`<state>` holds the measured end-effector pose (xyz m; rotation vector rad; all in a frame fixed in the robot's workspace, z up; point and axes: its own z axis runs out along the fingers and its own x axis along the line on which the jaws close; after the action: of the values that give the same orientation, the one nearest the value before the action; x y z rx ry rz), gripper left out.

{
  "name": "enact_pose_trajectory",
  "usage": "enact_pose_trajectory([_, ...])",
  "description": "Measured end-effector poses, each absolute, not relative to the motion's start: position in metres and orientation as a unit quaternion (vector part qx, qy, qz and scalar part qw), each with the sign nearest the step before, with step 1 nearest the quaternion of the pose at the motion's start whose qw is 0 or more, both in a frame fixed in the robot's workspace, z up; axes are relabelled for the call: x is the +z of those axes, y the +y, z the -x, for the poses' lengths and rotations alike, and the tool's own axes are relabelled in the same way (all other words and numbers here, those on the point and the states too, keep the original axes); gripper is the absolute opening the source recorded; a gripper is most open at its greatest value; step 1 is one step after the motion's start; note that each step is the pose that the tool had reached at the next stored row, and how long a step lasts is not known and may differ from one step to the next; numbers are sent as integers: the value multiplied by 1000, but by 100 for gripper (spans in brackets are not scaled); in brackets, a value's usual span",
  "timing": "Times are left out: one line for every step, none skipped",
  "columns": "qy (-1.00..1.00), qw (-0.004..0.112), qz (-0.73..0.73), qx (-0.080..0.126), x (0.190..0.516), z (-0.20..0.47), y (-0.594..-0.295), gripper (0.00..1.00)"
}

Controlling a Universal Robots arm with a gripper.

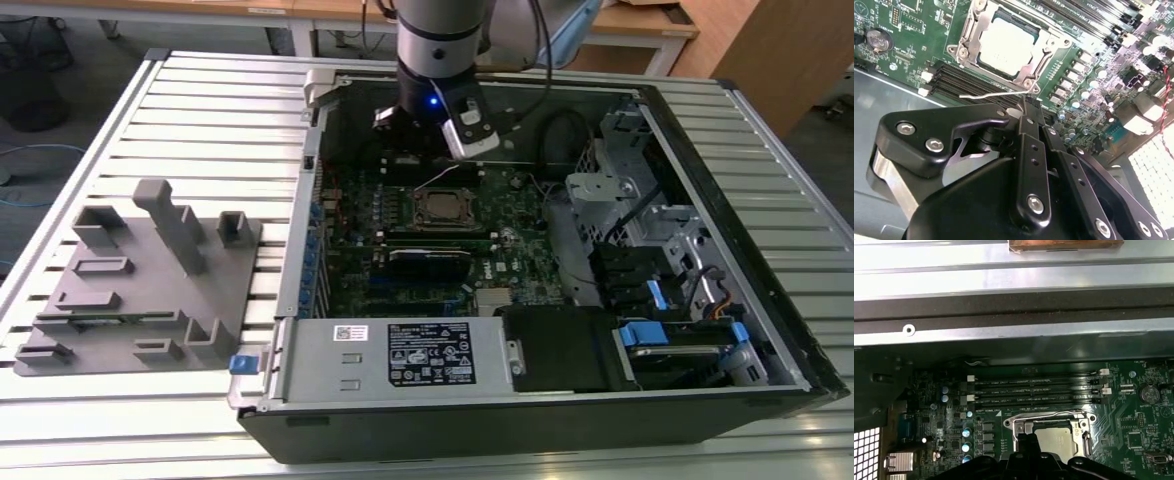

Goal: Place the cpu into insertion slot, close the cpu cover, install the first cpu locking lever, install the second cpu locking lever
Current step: 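Install the first cpu locking lever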

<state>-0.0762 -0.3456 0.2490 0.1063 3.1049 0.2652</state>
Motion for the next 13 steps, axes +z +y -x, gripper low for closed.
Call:
enact_pose_trajectory([996, 12, -34, 85, 249, 76, -346, 11])
enact_pose_trajectory([996, 12, -34, 85, 249, 75, -346, 11])
enact_pose_trajectory([996, 12, -34, 85, 249, 75, -346, 11])
enact_pose_trajectory([996, 12, -34, 85, 248, 75, -345, 11])
enact_pose_trajectory([996, 12, -34, 85, 248, 75, -345, 11])
enact_pose_trajectory([996, 12, -34, 85, 248, 75, -345, 11])
enact_pose_trajectory([996, 12, -34, 85, 248, 75, -345, 11])
enact_pose_trajectory([996, 12, -34, 85, 248, 75, -345, 11])
enact_pose_trajectory([996, 12, -34, 85, 248, 75, -345, 11])
enact_pose_trajectory([996, 12, -34, 85, 248, 75, -345, 11])
enact_pose_trajectory([996, 12, -34, 85, 248, 74, -345, 11])
enact_pose_trajectory([996, 12, -34, 85, 248, 74, -345, 11])
enact_pose_trajectory([996, 12, -34, 85, 248, 73, -345, 11])
